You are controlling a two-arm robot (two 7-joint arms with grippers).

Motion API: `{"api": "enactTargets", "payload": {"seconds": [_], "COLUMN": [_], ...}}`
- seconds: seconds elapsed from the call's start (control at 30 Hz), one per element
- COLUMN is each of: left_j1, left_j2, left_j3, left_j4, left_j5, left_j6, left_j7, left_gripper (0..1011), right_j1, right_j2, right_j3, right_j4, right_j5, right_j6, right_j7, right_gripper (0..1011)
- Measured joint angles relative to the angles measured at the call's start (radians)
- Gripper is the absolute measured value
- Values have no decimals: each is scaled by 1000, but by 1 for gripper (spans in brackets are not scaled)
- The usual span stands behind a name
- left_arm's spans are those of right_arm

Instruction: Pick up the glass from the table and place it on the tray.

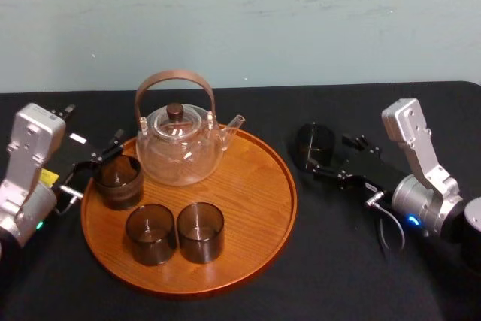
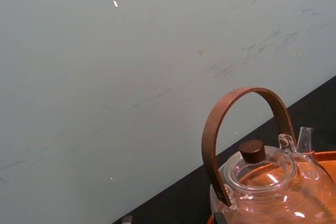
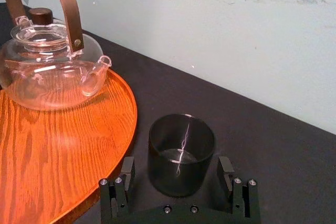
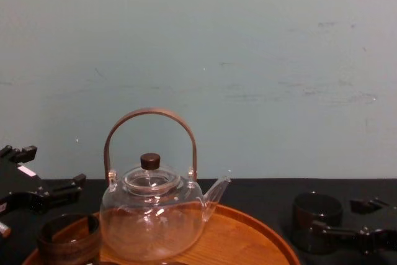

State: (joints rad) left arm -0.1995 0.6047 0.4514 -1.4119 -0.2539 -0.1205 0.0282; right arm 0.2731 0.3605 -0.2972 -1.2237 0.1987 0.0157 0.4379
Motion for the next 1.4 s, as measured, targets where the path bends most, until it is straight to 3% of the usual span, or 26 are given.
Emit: {"api": "enactTargets", "payload": {"seconds": [0.63, 1.4], "left_j1": [0, 0], "left_j2": [0, 0], "left_j3": [0, 0], "left_j4": [0, 0], "left_j5": [0, 0], "left_j6": [0, 0], "left_j7": [0, 0], "left_gripper": [1001, 1001], "right_j1": [70, 188], "right_j2": [4, -38], "right_j3": [-26, -65], "right_j4": [41, 228], "right_j5": [22, 27], "right_j6": [48, -1], "right_j7": [9, 48], "right_gripper": [1003, 1002]}}
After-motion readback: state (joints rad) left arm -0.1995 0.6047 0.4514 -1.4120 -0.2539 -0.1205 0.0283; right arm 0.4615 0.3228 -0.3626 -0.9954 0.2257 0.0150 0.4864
